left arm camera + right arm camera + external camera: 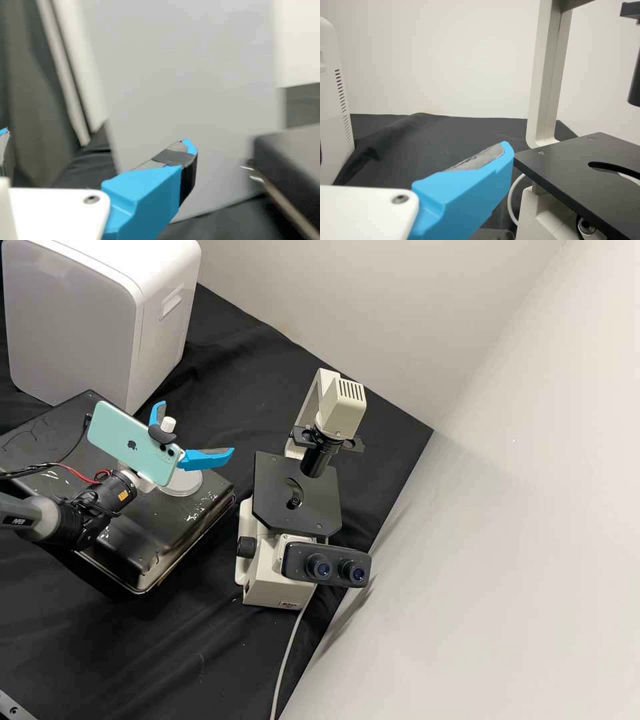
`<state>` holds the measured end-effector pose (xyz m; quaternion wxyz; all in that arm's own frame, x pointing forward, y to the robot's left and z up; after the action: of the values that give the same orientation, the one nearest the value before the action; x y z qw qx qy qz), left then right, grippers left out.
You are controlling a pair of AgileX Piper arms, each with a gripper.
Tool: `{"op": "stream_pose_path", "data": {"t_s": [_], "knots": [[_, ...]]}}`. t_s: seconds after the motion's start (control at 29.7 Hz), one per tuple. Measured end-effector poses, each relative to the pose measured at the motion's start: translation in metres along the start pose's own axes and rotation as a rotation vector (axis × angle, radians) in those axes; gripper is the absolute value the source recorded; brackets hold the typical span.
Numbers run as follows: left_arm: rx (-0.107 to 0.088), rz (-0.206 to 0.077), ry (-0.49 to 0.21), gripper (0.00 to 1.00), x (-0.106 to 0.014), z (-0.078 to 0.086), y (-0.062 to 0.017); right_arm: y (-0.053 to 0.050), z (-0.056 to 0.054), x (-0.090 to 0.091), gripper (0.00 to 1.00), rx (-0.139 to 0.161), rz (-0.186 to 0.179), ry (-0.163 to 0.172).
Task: Place the petri dish on the microscope
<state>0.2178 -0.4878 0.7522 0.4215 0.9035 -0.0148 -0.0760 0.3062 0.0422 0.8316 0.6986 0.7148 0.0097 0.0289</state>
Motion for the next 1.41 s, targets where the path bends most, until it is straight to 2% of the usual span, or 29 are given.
{"op": "stream_pose_path", "data": {"t_s": [0.03, 0.07, 0.13, 0.17, 0.24, 0.37, 0.61, 0.77, 0.87, 1.01, 1.04, 1.14, 1.41], "knots": [[0.008, -0.007, -0.037, 1.00, -0.002, 0.009, -0.0022, 0.000, 0.000, 0.000, 1.00, 0.000, 0.000, 0.000], [0.008, -0.006, -0.052, 1.00, -0.003, 0.014, -0.0030, 0.000, 0.000, 0.000, 1.00, 0.000, 0.000, 0.000], [0.025, -0.005, -0.091, 1.00, -0.006, 0.023, -0.0058, 0.000, 0.000, 0.000, 1.00, 0.000, 0.000, 0.000], [0.025, -0.007, -0.107, 1.00, -0.008, 0.027, -0.0074, 0.000, 0.000, 0.000, 1.00, 0.000, 0.000, 0.000], [0.027, -0.032, -0.129, 1.00, -0.012, 0.034, -0.0129, 0.000, 0.000, 0.000, 1.00, 0.000, -0.001, -0.001], [0.037, -0.073, -0.157, 1.00, -0.019, 0.040, -0.0220, 0.000, 0.000, 0.000, 1.00, 0.000, -0.001, -0.001], [0.055, -0.106, -0.199, 1.00, -0.030, 0.044, -0.0287, 0.000, 0.000, 0.000, 1.00, 0.000, -0.001, -0.001], [0.056, -0.103, -0.208, 1.00, -0.035, 0.042, -0.0275, 0.000, 0.000, 0.000, 1.00, 0.000, -0.001, -0.001], [0.056, -0.082, -0.237, 1.00, -0.039, 0.039, -0.0231, 0.000, 0.000, 0.000, 1.00, 0.000, -0.001, -0.001], [0.024, -0.056, -0.278, 1.00, -0.045, 0.036, -0.0169, 0.000, 0.000, 0.000, 1.00, 0.000, -0.001, -0.001], [0.023, -0.051, -0.294, 1.00, -0.047, 0.036, -0.0164, 0.000, 0.000, 0.000, 1.00, 0.000, -0.001, -0.001], [0.006, -0.057, -0.327, 1.00, -0.051, 0.037, -0.0174, 0.000, 0.000, 0.000, 1.00, 0.000, -0.001, -0.001], [0.010, -0.045, -0.355, 1.00, -0.057, 0.036, -0.0157, 0.000, 0.000, 0.000, 1.00, 0.000, -0.001, -0.001]]}}
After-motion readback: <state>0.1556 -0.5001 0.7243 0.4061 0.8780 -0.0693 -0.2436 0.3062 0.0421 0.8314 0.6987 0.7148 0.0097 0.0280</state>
